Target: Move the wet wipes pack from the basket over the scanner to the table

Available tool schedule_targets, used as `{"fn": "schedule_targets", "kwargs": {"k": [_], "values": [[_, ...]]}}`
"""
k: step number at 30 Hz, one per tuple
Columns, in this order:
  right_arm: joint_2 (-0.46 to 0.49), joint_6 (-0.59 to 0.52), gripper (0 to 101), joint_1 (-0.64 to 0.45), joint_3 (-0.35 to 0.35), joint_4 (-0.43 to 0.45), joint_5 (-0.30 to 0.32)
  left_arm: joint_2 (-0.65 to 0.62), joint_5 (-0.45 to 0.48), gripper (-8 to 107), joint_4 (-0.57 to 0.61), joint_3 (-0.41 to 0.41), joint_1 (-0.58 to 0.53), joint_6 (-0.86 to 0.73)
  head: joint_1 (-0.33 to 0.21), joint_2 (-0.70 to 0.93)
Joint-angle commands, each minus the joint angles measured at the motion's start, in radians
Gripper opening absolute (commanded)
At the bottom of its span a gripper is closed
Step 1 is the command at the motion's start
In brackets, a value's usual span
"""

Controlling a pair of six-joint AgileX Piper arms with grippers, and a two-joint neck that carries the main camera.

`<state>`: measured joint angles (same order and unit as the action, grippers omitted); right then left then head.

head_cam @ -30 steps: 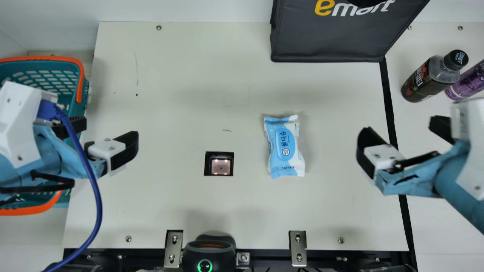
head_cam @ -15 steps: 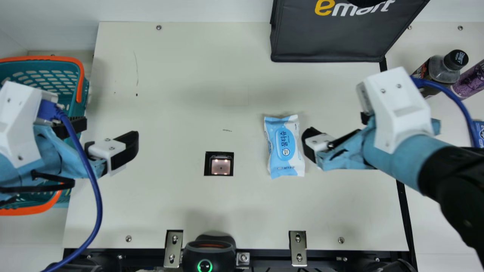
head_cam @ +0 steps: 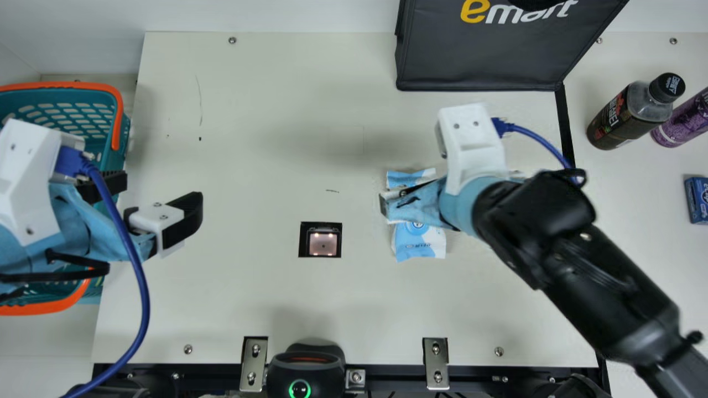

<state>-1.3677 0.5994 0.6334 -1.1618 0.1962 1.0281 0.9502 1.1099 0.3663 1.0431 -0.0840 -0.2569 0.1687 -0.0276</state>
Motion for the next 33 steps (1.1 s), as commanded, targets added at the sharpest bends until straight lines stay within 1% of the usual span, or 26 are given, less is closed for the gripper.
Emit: {"fn": "schedule_targets", "kwargs": {"k": [1,5,10,21,30,33], "values": [[-0.034,0.095,95,0.009,0.006,0.01,-0.004,0.0,0.0,90,0.0,0.0,0.0,0.0,-0.03,0.0],[-0.079,0.141,95,0.018,0.027,0.012,-0.028,0.0,0.0,90,0.0,0.0,0.0,0.0,-0.03,0.0],[-0.129,0.154,95,0.01,0.061,0.0,-0.073,0.0,0.0,90,0.0,0.0,0.0,0.0,-0.03,0.0],[-0.226,0.112,95,-0.024,0.123,-0.028,-0.172,0.0,0.0,90,0.0,0.0,0.0,0.0,-0.03,0.0],[-0.278,0.074,95,-0.041,0.155,-0.04,-0.232,0.0,0.0,90,0.0,0.0,0.0,0.0,-0.03,0.0],[-0.289,0.065,75,-0.043,0.161,-0.036,-0.242,0.0,0.0,90,0.0,0.0,0.0,0.0,-0.03,0.0]]}}
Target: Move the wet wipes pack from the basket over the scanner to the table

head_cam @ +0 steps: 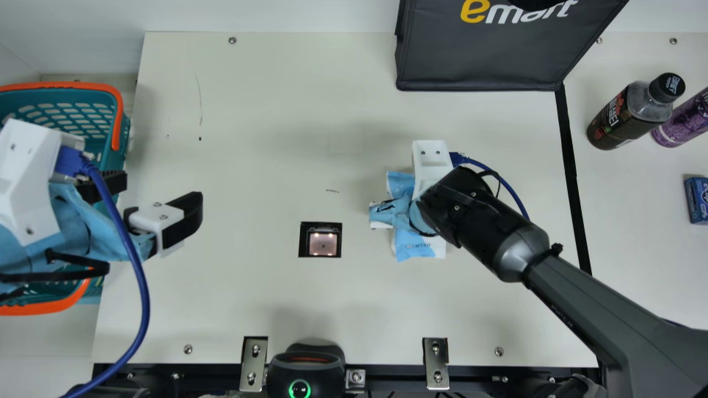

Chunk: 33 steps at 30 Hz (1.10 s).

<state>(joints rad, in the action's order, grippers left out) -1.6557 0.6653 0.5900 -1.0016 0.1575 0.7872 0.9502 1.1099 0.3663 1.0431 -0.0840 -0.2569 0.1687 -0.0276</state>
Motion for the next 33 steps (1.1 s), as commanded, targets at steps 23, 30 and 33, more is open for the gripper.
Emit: {"fn": "schedule_targets", "kwargs": {"k": [23,30,33], "values": [[0.107,-0.074,0,-0.003,-0.095,0.048,0.126,0.0,0.0,90,0.0,0.0,0.0,0.0,-0.03,0.0],[0.165,-0.156,0,-0.062,-0.097,0.007,0.128,0.0,0.0,90,0.0,0.0,0.0,0.0,-0.03,-0.163],[0.207,-0.225,0,-0.115,-0.071,-0.035,0.101,0.0,0.0,90,0.0,0.0,0.0,0.0,-0.03,-0.233]]}}
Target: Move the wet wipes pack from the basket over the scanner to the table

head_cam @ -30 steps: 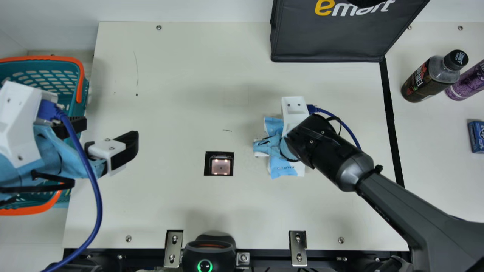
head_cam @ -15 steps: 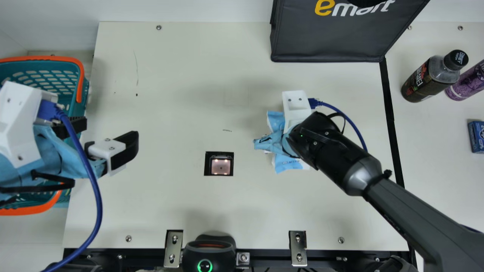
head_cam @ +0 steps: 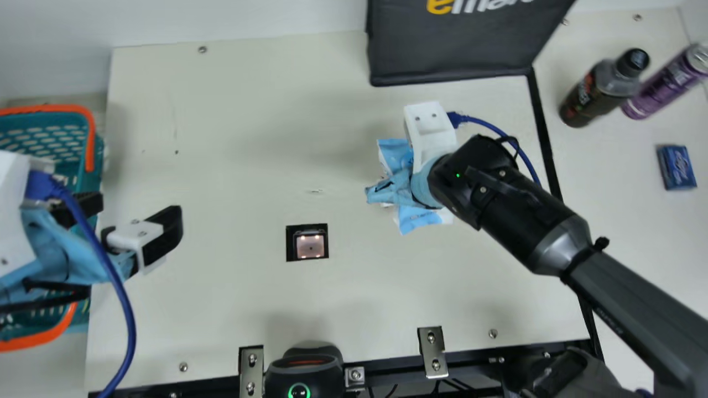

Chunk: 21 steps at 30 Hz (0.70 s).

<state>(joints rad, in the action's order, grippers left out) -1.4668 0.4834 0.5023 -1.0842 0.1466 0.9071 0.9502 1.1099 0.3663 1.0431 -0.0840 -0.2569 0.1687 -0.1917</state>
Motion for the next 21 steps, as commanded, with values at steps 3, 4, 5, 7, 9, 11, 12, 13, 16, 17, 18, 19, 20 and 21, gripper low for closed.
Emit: {"fn": "schedule_targets", "kwargs": {"k": [3,4,5,7,9,11,12,13,16,17,18,19,20,21], "values": [[0.07,-0.14,0,-0.102,0.053,-0.088,-0.05,0.0,0.0,90,0.0,0.0,0.0,0.0,-0.03,-0.139],[0.088,-0.174,0,-0.128,0.067,-0.112,-0.06,0.0,0.0,90,0.0,0.0,0.0,0.0,-0.03,-0.162],[0.106,-0.214,0,-0.158,0.083,-0.142,-0.07,0.0,0.0,90,0.0,0.0,0.0,0.0,-0.03,-0.185],[0.141,-0.294,0,-0.221,0.112,-0.202,-0.084,0.0,0.0,90,0.0,0.0,0.0,0.0,-0.03,-0.185],[0.176,-0.379,0,-0.292,0.14,-0.265,-0.09,0.0,0.0,90,0.0,0.0,0.0,0.0,-0.03,-0.185],[0.206,-0.464,0,-0.37,0.166,-0.324,-0.087,0.0,0.0,90,0.0,0.0,0.0,0.0,-0.03,-0.185],[0.219,-0.506,0,-0.411,0.177,-0.351,-0.083,0.0,0.0,90,0.0,0.0,0.0,0.0,-0.03,-0.185],[0.233,-0.543,0,-0.45,0.189,-0.373,-0.079,0.0,0.0,90,0.0,0.0,0.0,0.0,-0.03,-0.185],[0.262,-0.656,0,-0.578,0.214,-0.426,-0.059,0.0,0.0,90,0.0,0.0,0.0,0.0,-0.03,-0.185],[0.268,-0.694,0,-0.623,0.221,-0.438,-0.051,0.0,0.0,90,0.0,0.0,0.0,0.0,-0.03,-0.185],[0.272,-0.731,0,-0.667,0.226,-0.452,-0.045,0.0,0.0,90,0.0,0.0,0.0,0.0,-0.03,-0.185],[0.276,-0.762,0,-0.707,0.231,-0.458,-0.039,0.0,0.0,90,0.0,0.0,0.0,0.0,-0.03,-0.185],[0.276,-0.798,0,-0.749,0.235,-0.465,-0.034,0.0,0.0,90,0.0,0.0,0.0,0.0,-0.03,-0.185],[0.275,-0.832,0,-0.789,0.238,-0.473,-0.032,0.0,0.0,90,0.0,0.0,0.0,0.0,-0.03,-0.185]]}}
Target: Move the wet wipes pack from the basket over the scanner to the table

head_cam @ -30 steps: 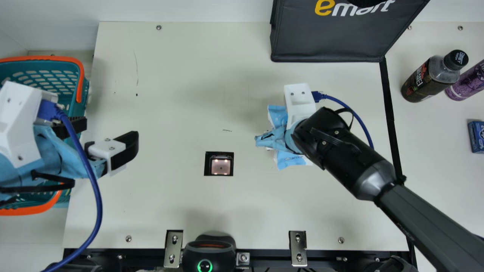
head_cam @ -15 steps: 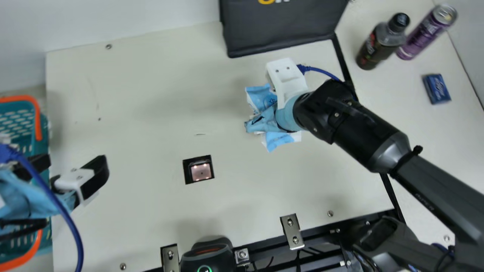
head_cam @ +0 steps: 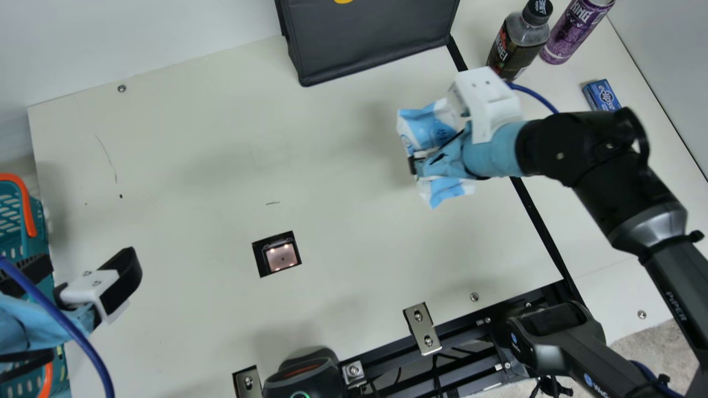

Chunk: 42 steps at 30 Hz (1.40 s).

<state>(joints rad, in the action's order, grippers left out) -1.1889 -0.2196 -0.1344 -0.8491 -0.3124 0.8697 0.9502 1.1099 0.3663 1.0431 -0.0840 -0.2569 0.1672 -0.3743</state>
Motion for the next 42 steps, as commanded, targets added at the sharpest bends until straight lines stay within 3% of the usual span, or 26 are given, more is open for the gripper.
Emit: {"fn": "schedule_targets", "kwargs": {"k": [1,7,16,40,42], "values": [[-0.007,-0.162,0,-0.191,0.004,-0.019,0.006,0.0,0.0,90,0.0,0.0,0.0,0.0,-0.029,-0.002],[-0.046,-0.34,0,-0.361,0.004,0.005,-0.034,0.0,0.0,90,0.0,0.0,0.0,0.0,-0.029,-0.002],[-0.116,-0.521,0,-0.47,0.002,0.053,-0.142,0.0,0.0,90,0.0,0.0,0.0,0.0,-0.029,-0.002],[-0.374,-0.721,0,-0.572,-0.079,0.039,-0.312,0.0,0.0,90,0.0,0.0,0.0,0.0,-0.029,-0.002],[-0.39,-0.728,7,-0.574,-0.082,0.038,-0.324,0.0,0.0,90,0.0,0.0,0.0,0.0,-0.029,-0.002]]}}
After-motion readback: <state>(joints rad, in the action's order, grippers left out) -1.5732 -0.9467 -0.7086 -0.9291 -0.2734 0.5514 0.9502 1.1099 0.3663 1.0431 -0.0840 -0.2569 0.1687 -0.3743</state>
